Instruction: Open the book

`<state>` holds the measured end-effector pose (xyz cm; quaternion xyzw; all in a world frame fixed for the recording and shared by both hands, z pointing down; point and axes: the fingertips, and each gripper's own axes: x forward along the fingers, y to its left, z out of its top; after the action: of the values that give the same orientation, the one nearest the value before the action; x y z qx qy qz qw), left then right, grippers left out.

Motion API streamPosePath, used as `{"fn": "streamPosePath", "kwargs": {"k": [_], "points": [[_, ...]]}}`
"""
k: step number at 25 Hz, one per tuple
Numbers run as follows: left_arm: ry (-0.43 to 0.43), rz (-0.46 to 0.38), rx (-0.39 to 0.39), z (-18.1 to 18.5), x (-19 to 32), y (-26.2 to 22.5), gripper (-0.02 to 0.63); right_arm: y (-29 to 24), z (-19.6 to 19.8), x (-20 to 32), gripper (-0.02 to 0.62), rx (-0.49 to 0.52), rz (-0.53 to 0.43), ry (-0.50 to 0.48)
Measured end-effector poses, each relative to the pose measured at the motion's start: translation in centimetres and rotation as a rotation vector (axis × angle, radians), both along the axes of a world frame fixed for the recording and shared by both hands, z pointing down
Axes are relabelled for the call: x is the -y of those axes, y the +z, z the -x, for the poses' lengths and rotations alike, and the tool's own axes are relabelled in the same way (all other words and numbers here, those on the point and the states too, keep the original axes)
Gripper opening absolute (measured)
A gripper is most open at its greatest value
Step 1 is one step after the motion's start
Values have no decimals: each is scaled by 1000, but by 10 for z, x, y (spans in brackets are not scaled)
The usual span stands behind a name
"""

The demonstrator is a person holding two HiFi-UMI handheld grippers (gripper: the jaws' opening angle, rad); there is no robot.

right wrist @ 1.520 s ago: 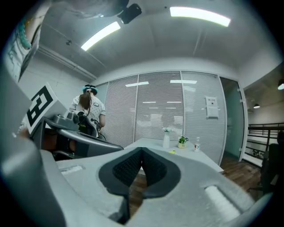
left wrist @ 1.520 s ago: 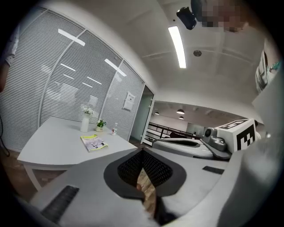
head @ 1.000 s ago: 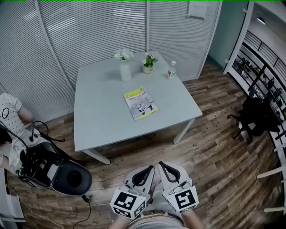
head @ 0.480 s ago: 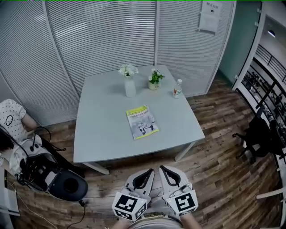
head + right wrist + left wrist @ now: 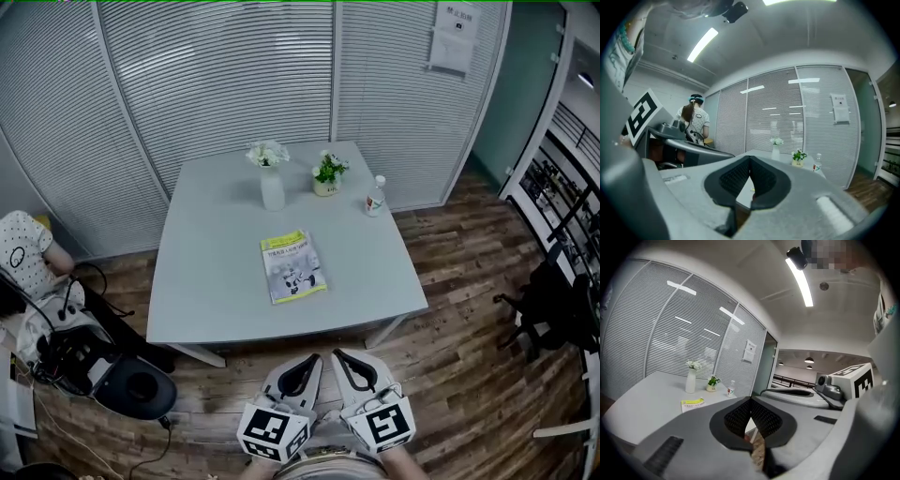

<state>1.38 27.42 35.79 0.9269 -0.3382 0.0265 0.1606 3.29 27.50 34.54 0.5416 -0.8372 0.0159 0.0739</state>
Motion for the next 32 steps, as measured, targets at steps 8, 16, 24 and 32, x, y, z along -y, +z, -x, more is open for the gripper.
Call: {"fn": "streamPosePath", "kwargs": {"k": [8,16,24,32], "points": [[-64,22,13,-17,3,10,-2,7,-21,4,2,9,25,-57],[-82,27,15,-17,10,10,-2,1,-19,10,2,9,10,-82],[10,20,42,-36,42,11,-2,3,-36,34,2,18,28,-5],[41,23,33,-21,131,42,-2,47,-26,125,2,-29,43,36]]}}
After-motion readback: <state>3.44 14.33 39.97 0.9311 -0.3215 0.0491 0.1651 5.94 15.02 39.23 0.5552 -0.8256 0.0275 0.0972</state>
